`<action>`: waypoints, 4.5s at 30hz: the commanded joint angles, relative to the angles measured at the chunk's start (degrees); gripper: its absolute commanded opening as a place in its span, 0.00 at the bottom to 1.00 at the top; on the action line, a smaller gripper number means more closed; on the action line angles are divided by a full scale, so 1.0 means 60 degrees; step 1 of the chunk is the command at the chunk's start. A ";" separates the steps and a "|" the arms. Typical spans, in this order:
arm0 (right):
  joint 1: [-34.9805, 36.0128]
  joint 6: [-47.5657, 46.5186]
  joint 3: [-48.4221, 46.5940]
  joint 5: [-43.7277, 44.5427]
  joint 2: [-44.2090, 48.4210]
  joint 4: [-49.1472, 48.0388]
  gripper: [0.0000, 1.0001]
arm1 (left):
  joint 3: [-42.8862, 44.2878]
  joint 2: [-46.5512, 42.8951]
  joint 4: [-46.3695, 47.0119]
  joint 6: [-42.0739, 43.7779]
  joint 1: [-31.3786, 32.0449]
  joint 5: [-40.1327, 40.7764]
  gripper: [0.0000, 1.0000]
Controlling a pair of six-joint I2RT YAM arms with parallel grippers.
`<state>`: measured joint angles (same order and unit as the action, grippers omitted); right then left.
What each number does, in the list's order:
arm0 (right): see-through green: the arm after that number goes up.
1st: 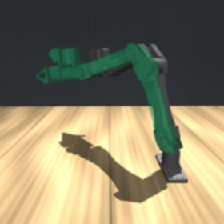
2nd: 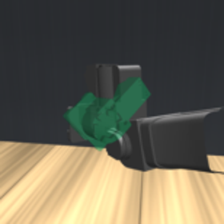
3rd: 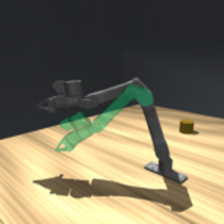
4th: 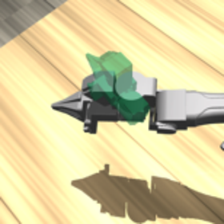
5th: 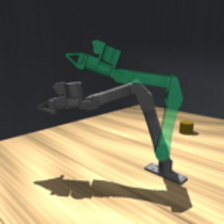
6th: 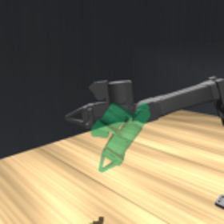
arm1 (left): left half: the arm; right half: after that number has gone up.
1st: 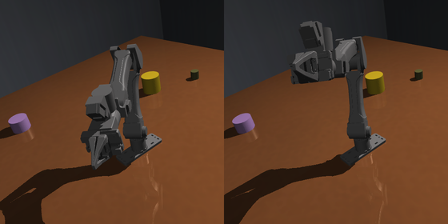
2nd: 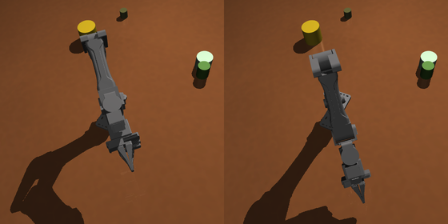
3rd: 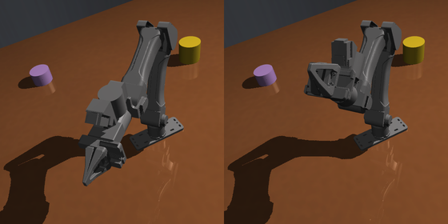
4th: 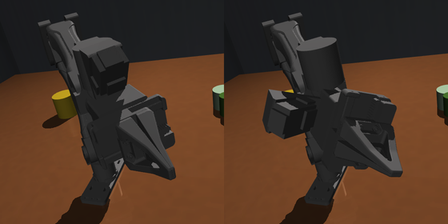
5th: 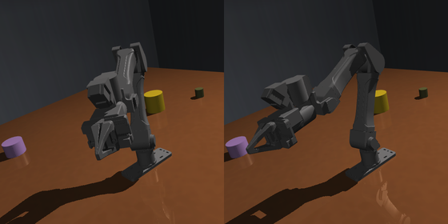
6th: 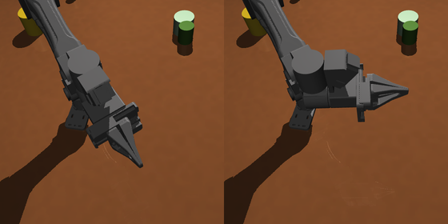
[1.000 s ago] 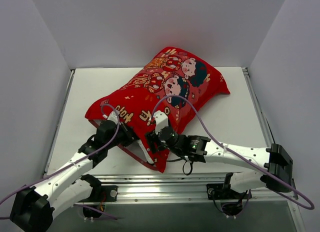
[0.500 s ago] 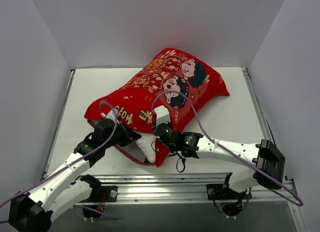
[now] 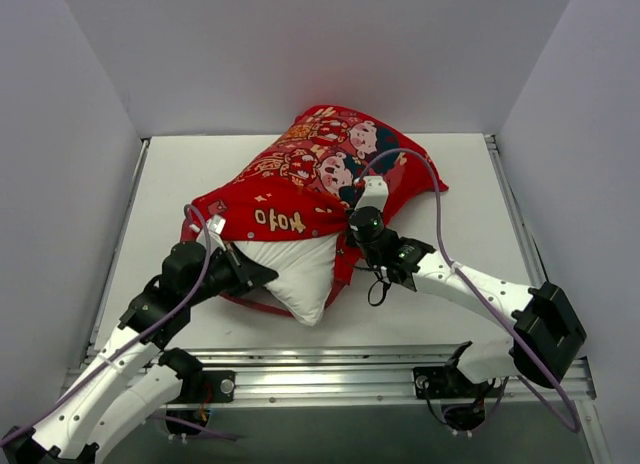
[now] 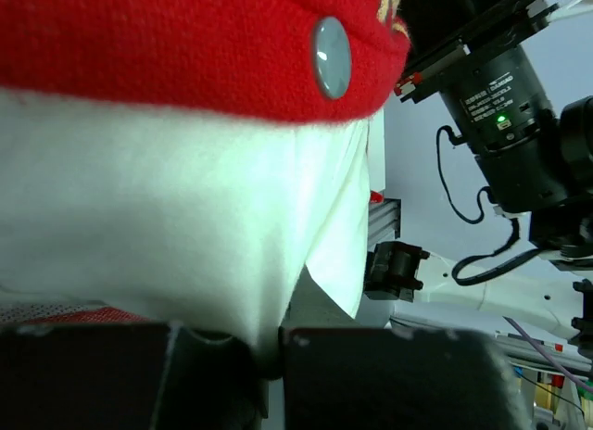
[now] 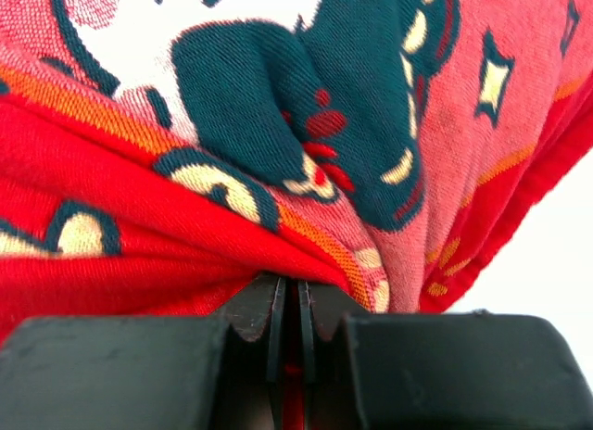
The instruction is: Remove the pillowcase from the pillow
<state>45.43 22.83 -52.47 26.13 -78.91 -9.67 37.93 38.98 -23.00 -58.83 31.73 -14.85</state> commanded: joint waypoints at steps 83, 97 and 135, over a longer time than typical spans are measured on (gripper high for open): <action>-0.0703 -0.0571 -0.3549 -0.3287 0.0050 0.1700 0.61 | 0.1221 0.1192 0.2295 0.2626 0.0000 0.1053 0.02; 0.1583 0.1979 0.0643 -0.2156 0.2766 0.1731 0.66 | 0.2130 0.2760 0.3336 0.2759 0.0030 0.2387 0.02; -0.3338 0.0854 0.0192 -0.3769 -0.0221 -0.0132 0.00 | 0.0622 0.0504 0.1929 0.2378 0.1711 0.0803 0.02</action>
<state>26.96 31.62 -46.65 -0.12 -78.41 -6.35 41.43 43.57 -22.90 -43.72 37.67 -10.22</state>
